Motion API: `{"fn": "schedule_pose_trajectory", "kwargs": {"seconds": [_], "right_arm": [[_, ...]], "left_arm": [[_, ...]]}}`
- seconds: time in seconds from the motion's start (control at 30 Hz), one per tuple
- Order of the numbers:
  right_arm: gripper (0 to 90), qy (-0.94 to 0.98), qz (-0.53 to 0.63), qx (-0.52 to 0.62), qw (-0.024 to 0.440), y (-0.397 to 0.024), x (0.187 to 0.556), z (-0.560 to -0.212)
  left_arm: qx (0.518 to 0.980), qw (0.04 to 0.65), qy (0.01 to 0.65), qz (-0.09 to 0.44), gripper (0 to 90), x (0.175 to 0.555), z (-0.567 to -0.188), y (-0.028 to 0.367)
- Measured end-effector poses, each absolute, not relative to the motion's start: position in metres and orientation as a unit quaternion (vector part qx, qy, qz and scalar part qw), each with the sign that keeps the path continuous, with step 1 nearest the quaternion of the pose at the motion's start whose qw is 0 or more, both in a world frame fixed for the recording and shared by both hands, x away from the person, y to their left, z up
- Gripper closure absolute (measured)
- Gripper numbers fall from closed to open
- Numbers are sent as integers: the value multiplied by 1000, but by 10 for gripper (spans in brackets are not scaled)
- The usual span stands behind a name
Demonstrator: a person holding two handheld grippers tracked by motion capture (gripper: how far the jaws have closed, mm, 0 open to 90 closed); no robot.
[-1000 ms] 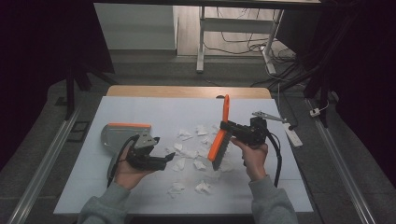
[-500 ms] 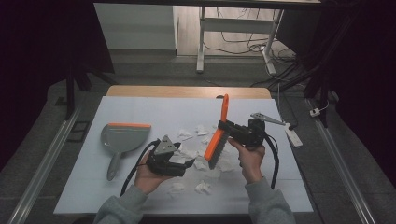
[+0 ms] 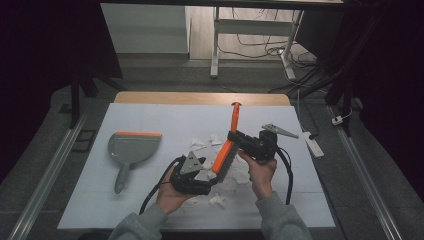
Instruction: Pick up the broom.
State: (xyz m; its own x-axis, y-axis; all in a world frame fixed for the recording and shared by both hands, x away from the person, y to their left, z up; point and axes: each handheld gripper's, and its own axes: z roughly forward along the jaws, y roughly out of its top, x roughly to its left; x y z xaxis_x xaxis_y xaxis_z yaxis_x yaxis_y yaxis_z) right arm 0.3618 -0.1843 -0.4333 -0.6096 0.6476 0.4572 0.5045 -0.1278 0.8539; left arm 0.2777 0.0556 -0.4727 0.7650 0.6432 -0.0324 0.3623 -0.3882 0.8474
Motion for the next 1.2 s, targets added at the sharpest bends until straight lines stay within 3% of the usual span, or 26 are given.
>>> {"fn": "schedule_pose_trajectory", "kwargs": {"seconds": [0.4, 0.57, 0.67, 1.2], "right_arm": [[703, 640, 616, 454, 65, -168, 353, -445], [702, 629, 622, 462, 60, -162, 349, -448], [702, 627, 625, 461, 62, -161, 347, -448], [665, 655, 615, 433, 70, -157, 348, -444]], "left_arm": [[798, 472, 333, 175, 402, 285, -489, 41], [779, 490, 352, 171, 571, 290, -495, 47], [773, 494, 360, 167, 739, 292, -497, 51], [792, 477, 350, 150, 786, 299, -489, 68]]}}
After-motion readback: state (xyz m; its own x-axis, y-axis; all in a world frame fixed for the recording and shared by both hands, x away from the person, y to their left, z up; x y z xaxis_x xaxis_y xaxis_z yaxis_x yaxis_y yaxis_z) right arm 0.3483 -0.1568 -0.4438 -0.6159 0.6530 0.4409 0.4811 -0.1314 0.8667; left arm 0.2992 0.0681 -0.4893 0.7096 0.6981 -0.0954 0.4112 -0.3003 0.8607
